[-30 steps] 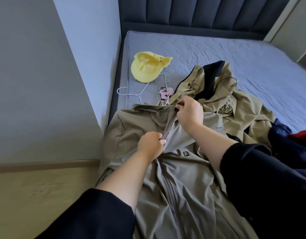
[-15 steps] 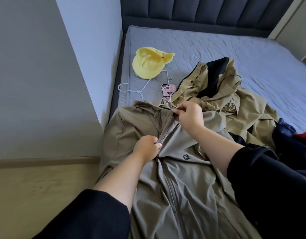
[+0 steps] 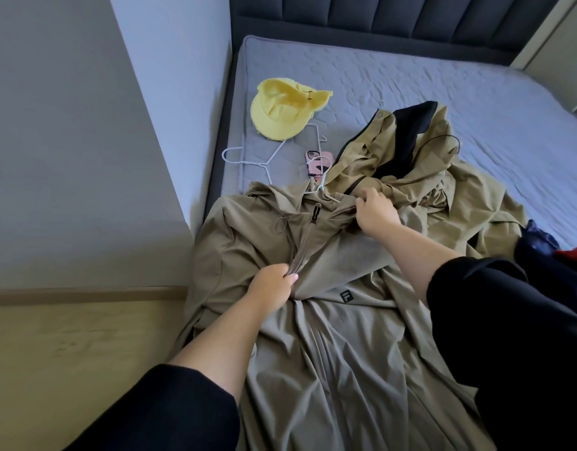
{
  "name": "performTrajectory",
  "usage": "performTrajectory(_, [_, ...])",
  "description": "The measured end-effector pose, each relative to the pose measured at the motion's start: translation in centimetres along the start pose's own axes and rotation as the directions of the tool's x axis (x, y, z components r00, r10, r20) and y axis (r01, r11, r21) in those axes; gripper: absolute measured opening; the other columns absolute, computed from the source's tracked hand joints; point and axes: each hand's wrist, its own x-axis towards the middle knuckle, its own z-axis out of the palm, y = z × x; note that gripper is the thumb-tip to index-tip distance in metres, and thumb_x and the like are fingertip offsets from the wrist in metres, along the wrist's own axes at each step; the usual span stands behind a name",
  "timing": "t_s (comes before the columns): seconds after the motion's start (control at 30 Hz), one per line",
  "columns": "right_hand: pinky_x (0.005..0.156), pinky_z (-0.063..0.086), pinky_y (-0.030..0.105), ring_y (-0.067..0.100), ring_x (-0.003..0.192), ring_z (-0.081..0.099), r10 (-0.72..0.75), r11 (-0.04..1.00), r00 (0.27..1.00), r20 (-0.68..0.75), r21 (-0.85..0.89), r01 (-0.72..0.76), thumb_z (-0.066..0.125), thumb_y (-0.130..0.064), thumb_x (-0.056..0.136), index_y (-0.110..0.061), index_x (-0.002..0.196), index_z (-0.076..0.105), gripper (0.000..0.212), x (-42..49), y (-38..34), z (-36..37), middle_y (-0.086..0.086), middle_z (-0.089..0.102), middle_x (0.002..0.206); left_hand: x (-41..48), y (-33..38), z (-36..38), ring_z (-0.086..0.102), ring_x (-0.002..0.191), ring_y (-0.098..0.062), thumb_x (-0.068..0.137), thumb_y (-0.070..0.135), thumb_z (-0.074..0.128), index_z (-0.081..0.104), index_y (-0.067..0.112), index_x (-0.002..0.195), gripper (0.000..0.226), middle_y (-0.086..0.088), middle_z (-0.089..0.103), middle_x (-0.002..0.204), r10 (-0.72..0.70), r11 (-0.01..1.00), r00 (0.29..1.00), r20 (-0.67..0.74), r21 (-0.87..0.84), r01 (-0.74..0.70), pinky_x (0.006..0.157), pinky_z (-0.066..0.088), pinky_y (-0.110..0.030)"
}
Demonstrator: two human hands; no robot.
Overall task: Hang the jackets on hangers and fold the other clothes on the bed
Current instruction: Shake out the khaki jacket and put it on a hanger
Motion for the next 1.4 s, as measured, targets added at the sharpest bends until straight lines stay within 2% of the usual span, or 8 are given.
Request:
performTrajectory(0.17, [0.096, 0.041, 0.039, 0.034, 0.115, 0.052, 0.068, 0.991, 0.995, 0.074, 0.108, -0.076, 0.037, -0.039, 0.098, -0.009, 0.12, 0.056, 0.042, -0.4, 0.9, 0.7, 0.014, 0.06, 0.121, 0.0, -0.1, -0.2, 0.052, 0.087, -0.028, 0.098, 0.024, 0.048, 0.042, 0.012, 0.068, 0.033, -0.014, 0.058, 0.089, -0.026, 0.998, 0.999, 0.042, -0.05, 0.028, 0.069, 0.031, -0.031])
performTrajectory(0.33, [0.069, 0.04, 0.032, 0.029, 0.082, 0.057, 0.058, 0.985, 0.998, 0.001, 0.162, -0.058, 0.06, -0.036, 0.087, -0.018, 0.07, 0.054, 0.026, -1.9, 0.2, -0.8, -0.001, 0.057, 0.071, -0.9, 1.0, -1.2, 0.055, 0.09, -0.021, 0.095, 0.03, 0.051, 0.056, 0.01, 0.088, 0.021, -0.003, 0.061, 0.092, -0.019, 0.977, 0.997, 0.072, -0.211, 0.034, 0.07, 0.038, -0.025])
performTrajectory(0.47, [0.062, 0.032, 0.03, 0.026, 0.07, 0.05, -0.038, 0.972, 0.991, -0.126, 0.225, 0.065, 0.069, -0.025, 0.082, -0.017, 0.059, 0.046, 0.033, -4.1, -2.0, -3.1, -0.003, 0.047, 0.059, -2.5, 3.2, -4.8, 0.055, 0.097, -0.019, 0.096, 0.034, 0.052, 0.06, 0.014, 0.102, 0.022, -0.003, 0.062, 0.104, 0.009, 0.965, 0.979, -0.204, -0.256, -0.062, 0.078, 0.04, -0.026])
performTrajectory(0.63, [0.059, 0.032, 0.029, 0.024, 0.071, 0.053, -0.245, 0.905, 0.918, -0.313, 0.267, 0.332, 0.067, -0.014, 0.082, -0.012, 0.072, 0.059, 0.013, -7.7, -5.6, -7.7, 0.002, 0.058, 0.068, -5.7, 5.9, -11.9, 0.046, 0.119, -0.034, 0.093, 0.015, 0.055, 0.055, 0.002, 0.125, 0.034, -0.017, 0.052, 0.125, 0.219, 0.976, 0.708, -0.671, 0.138, -0.171, 0.099, 0.036, -0.04])
performTrajectory(0.8, [0.059, 0.03, 0.028, 0.022, 0.073, 0.05, -0.365, 0.83, 0.824, -0.434, 0.249, 0.499, 0.067, -0.014, 0.082, -0.018, 0.07, 0.052, 0.019, -12.1, -10.6, -13.2, 0.004, 0.059, 0.074, -10.0, 8.9, -19.9, 0.044, 0.123, -0.034, 0.096, 0.021, 0.052, 0.047, 0.006, 0.135, 0.042, -0.015, 0.05, 0.135, 0.393, 0.907, 0.619, -0.68, 0.398, -0.138, 0.102, 0.036, -0.045])
performTrajectory(0.93, [0.06, 0.026, 0.029, 0.016, 0.076, 0.044, -0.409, 0.765, 0.728, -0.55, 0.227, 0.602, 0.066, -0.016, 0.082, -0.016, 0.074, 0.056, 0.014, -16.1, -15.3, -18.0, -0.001, 0.054, 0.076, -15.3, 11.3, -26.3, 0.054, 0.095, -0.037, 0.098, 0.016, 0.044, 0.052, 0.009, 0.089, 0.014, -0.018, 0.06, 0.098, 0.407, 0.897, 0.594, -0.694, 0.427, -0.116, 0.076, 0.04, -0.04])
performTrajectory(1.07, [0.063, 0.028, 0.027, 0.015, 0.075, 0.045, -0.412, 0.71, 0.653, -0.636, 0.224, 0.667, 0.065, -0.018, 0.083, -0.018, 0.081, 0.061, 0.004, -19.8, -21.0, -22.2, -0.001, 0.055, 0.082, -22.0, 13.3, -33.0, 0.052, 0.077, -0.035, 0.097, 0.016, 0.046, 0.043, 0.011, 0.073, 0.025, -0.008, 0.048, 0.072, 0.349, 0.912, 0.504, -0.79, 0.411, 0.013, 0.06, 0.028, -0.034])
performTrajectory(1.4, [0.078, 0.044, 0.039, 0.032, 0.091, 0.056, -0.442, 0.425, 0.338, -0.831, 0.138, 0.894, 0.063, -0.011, 0.08, -0.01, 0.093, 0.068, 0.015, -31.7, -38.2, -32.9, 0.01, 0.068, 0.093, -42.1, 18.1, -48.6, 0.06, 0.09, -0.04, 0.092, 0.018, 0.054, 0.061, 0.012, 0.079, 0.016, -0.018, 0.066, 0.093, 0.325, 0.893, 0.063, -0.944, 0.328, 0.309, 0.064, 0.033, -0.031])
